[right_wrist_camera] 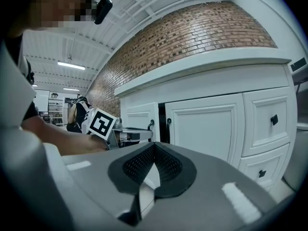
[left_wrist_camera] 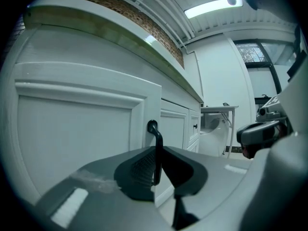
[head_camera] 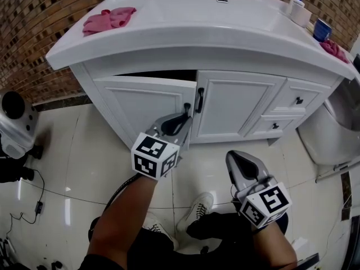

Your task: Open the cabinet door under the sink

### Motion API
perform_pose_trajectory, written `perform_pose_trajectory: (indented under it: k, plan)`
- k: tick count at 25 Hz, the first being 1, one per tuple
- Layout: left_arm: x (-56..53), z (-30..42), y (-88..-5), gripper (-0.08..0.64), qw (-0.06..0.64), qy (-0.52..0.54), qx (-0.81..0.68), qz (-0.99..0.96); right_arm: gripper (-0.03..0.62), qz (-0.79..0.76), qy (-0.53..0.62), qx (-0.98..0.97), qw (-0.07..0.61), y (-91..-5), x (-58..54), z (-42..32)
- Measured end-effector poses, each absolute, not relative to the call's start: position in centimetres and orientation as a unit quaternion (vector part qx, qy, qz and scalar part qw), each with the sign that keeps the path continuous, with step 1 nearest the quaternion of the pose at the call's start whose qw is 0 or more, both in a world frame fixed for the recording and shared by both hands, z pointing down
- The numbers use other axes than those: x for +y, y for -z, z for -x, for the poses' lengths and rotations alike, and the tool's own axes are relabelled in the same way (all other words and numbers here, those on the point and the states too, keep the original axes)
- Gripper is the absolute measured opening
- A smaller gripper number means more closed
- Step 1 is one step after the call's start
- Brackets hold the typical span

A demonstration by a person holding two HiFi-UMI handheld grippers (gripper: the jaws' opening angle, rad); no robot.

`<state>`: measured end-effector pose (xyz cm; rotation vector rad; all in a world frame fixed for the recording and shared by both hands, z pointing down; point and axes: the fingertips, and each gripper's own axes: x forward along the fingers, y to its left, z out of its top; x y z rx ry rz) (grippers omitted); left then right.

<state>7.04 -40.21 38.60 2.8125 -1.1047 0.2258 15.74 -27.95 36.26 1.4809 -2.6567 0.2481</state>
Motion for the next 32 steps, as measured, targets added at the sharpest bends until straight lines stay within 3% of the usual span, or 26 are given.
perform_pose_trajectory:
  k: [32]
  plan:
    - [-26.4, 2.3, -38.8, 0.046, 0.045, -0.05, -0.341, -0.938, 0.008, -0.497, -0.07, -0.864, 0.026, -35.8, -16.8, -10.7]
